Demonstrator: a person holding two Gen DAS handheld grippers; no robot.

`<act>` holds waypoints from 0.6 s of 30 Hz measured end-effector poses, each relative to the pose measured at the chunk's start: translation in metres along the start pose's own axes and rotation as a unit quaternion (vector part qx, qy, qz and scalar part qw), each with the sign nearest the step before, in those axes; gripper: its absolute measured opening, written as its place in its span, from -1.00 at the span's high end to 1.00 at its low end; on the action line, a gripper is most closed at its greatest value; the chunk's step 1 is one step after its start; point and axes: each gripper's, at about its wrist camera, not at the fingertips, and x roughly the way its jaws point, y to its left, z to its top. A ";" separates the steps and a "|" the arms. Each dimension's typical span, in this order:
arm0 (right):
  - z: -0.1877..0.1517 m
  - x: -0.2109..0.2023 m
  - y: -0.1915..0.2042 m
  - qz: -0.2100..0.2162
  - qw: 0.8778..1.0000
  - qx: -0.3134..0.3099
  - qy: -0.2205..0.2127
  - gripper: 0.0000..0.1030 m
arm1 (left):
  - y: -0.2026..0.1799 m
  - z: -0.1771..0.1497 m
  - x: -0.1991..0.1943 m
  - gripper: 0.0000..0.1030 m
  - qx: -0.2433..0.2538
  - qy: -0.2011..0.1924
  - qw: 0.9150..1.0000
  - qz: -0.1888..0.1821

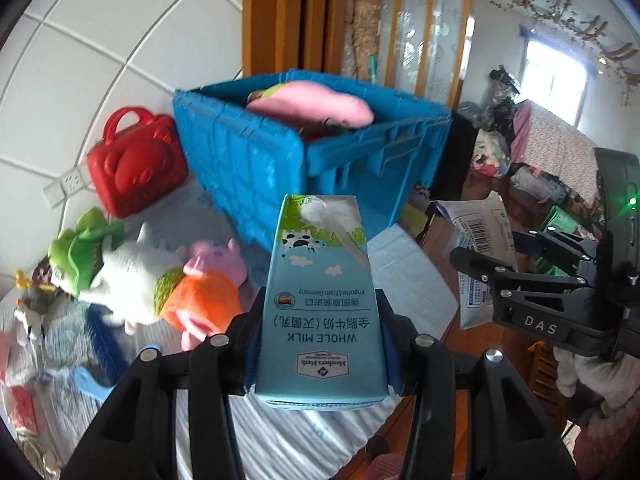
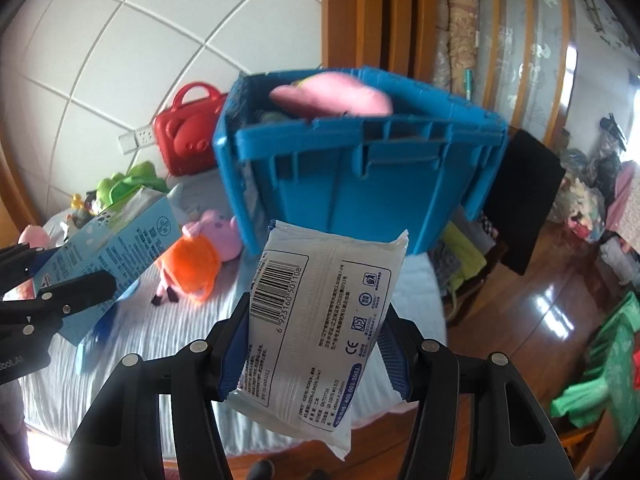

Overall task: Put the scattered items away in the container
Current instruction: 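Carry the milk carton and wipes packet with both tools over the blue crate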

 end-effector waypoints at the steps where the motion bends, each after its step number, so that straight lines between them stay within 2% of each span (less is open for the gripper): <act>1: 0.004 -0.001 -0.006 0.000 1.000 0.000 -0.006 -0.11 | -0.005 0.008 0.001 0.09 0.001 -0.007 1.000 -0.003; 5: 0.023 0.000 -0.034 0.015 0.999 0.001 -0.031 -0.11 | -0.026 0.036 0.008 0.09 0.005 -0.031 0.999 -0.002; 9: 0.052 0.011 -0.069 0.035 0.998 -0.014 -0.059 -0.11 | -0.050 0.081 0.025 0.09 -0.009 -0.064 0.998 0.008; 13: 0.092 0.026 -0.106 0.066 0.993 -0.041 -0.090 -0.11 | -0.069 0.128 0.056 0.09 -0.036 -0.082 0.995 0.035; 18: 0.145 0.061 -0.145 0.103 0.987 -0.061 -0.104 -0.11 | -0.068 0.176 0.098 0.09 -0.084 -0.074 0.990 0.083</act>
